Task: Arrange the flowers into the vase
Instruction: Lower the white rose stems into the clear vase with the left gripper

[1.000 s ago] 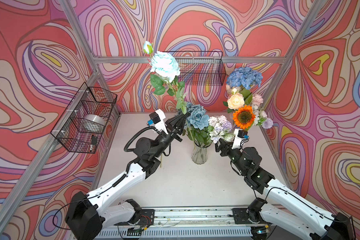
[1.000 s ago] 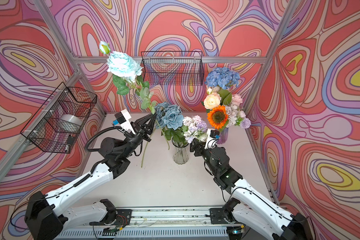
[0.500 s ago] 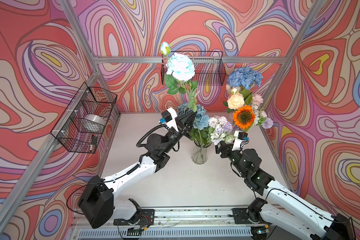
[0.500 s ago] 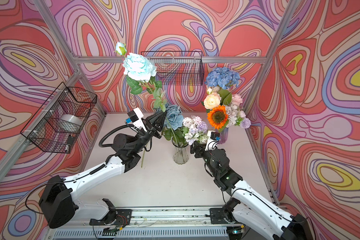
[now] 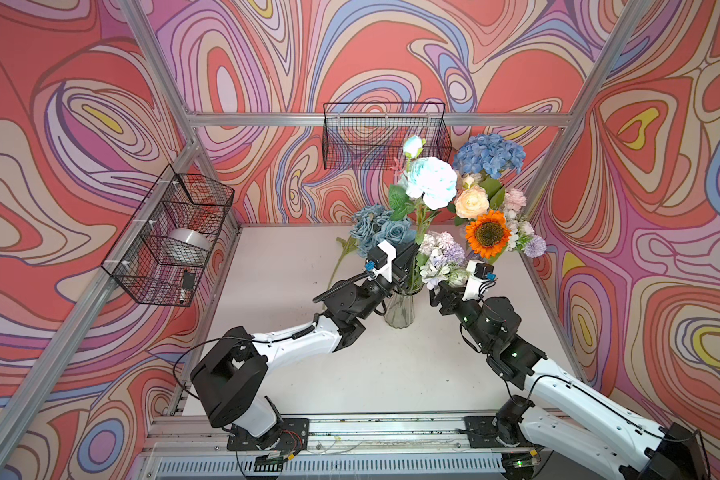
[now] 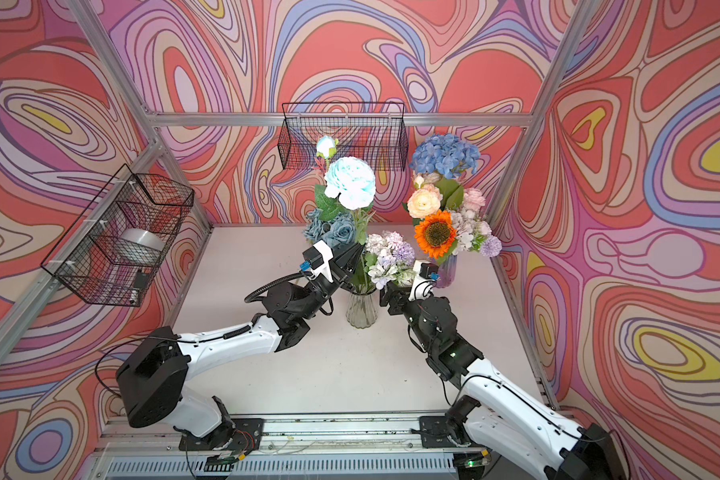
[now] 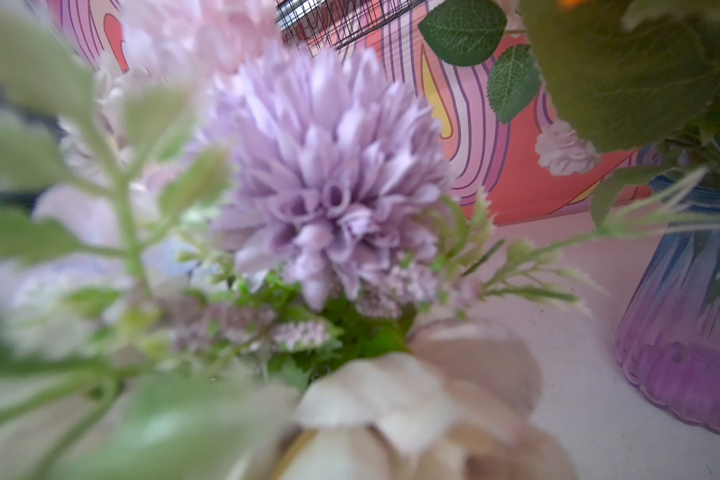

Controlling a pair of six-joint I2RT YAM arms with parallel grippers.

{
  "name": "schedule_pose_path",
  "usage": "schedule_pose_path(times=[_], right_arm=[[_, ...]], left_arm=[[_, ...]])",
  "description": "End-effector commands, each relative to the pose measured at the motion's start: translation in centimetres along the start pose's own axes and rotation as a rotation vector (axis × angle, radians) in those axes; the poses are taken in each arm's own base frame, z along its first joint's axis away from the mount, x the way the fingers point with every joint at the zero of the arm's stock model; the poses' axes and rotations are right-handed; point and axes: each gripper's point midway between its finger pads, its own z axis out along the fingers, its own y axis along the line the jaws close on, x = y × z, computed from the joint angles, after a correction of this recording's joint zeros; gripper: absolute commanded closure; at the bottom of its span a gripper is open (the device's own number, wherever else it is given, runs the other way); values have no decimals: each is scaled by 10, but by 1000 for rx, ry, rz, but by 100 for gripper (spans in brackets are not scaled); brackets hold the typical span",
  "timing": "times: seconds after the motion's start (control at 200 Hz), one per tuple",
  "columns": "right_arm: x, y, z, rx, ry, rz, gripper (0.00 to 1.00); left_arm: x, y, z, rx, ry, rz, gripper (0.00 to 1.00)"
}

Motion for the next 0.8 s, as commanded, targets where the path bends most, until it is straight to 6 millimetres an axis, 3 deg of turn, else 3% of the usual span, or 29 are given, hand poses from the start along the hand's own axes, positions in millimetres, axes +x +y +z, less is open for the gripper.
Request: schedule_pose_path(times=[0.0,0.476,0.791], right_arm=[[0,1,0,-5,-8,-5,17],[4,-1,3,4,4,-15,17],[11,-2,1,-3,19,1,17]], left_arm=[[-15,7,-4,-50,-76,37,100],[51,-2,-43,-184,106,-13,100],[79,-4,-59,-237,182,-28,100]])
